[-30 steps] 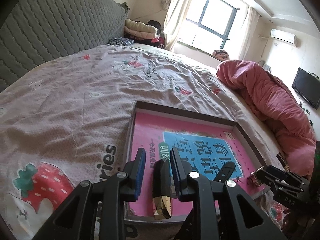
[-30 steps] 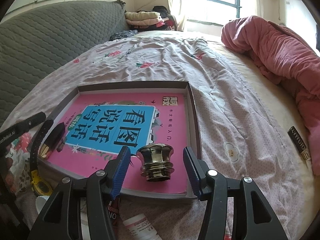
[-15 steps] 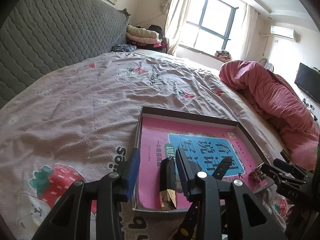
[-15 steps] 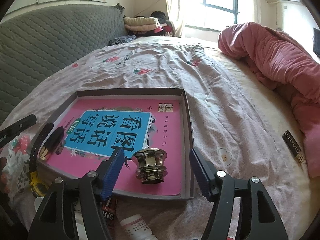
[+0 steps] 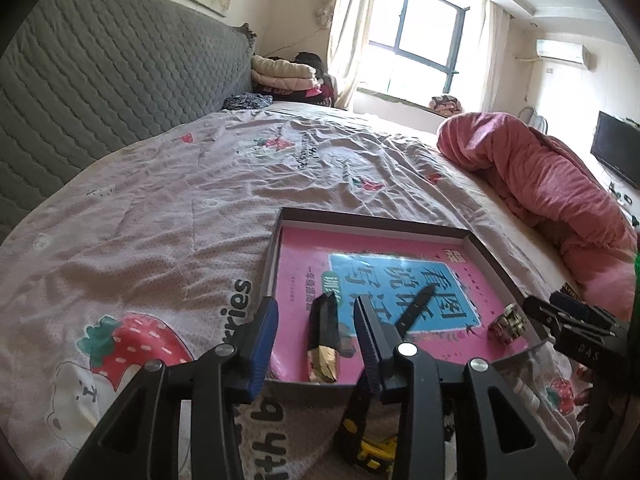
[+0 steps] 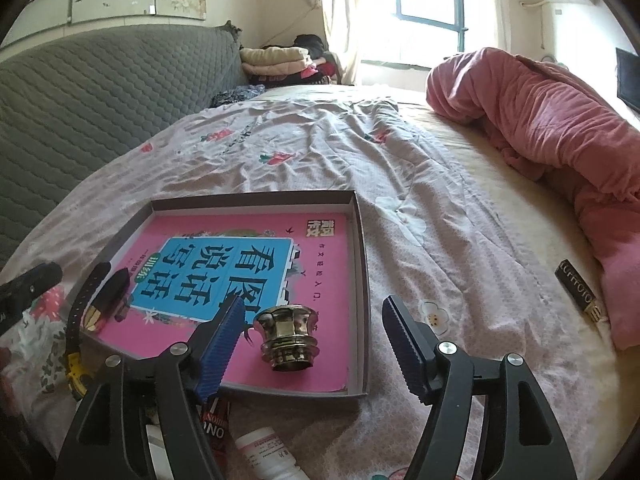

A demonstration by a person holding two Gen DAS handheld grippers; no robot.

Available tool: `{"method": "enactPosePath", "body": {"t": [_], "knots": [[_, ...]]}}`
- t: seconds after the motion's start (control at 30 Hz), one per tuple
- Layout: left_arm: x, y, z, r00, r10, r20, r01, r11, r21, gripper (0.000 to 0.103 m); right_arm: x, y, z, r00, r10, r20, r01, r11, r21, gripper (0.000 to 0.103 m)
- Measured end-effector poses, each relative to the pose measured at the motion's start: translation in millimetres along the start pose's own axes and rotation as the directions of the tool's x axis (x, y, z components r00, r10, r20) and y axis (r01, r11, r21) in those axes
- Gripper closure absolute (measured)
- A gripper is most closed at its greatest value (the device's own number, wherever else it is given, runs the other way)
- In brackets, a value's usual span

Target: Organize rigid objects

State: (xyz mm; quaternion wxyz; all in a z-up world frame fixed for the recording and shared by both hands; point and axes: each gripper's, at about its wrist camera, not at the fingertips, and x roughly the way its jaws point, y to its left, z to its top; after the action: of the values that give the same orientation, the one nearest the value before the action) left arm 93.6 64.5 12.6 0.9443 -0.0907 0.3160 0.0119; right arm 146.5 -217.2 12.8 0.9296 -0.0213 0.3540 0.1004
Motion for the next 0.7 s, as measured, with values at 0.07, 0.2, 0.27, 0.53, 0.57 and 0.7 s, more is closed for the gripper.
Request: {"method": "enactPosePath", "body": {"t": [0.07, 0.2, 0.27, 0.53, 0.57, 0.7], "knots": [[-4, -4, -1, 1.000, -0.002, 0.001, 0.002, 1.000, 0.007, 0.064, -3, 1, -1, 1.000, 0.002, 0.004, -0.002, 1.000, -0.002, 0.030], [-14, -11, -3, 1.000, -0.010, 0.008, 0.010, 1.000, 0.024, 0.064, -8, 1, -2, 1.000, 0.001, 0.011, -0.001, 1.000, -0.005, 0.030], [-18, -15, -3, 1.000, -0.011, 0.008, 0.011, 0.999, 0.032, 0.063, -12, 1, -3, 1.000, 0.001, 0.017, -0.001, 1.000, -0.004, 0.030], [-28, -24, -9, 1.000, -0.026, -0.004, 0.026, 0.998, 0.058, 0.063, -41, 6, -5, 0.995, 0.013, 0.099, -0.012, 1.000, -0.010, 0.029], [-29, -26, -10, 1.000, -0.030, -0.006, 0.031, 0.998, 0.062, 0.063, -42, 7, -6, 0.995, 0.013, 0.098, -0.011, 1.000, -0.012, 0.028], [-35, -33, -12, 0.999, -0.045, -0.002, 0.045, 0.995, 0.085, 0.063, -45, 11, -11, 0.996, 0.008, 0.083, -0.006, 1.000, -0.016, 0.028]]}}
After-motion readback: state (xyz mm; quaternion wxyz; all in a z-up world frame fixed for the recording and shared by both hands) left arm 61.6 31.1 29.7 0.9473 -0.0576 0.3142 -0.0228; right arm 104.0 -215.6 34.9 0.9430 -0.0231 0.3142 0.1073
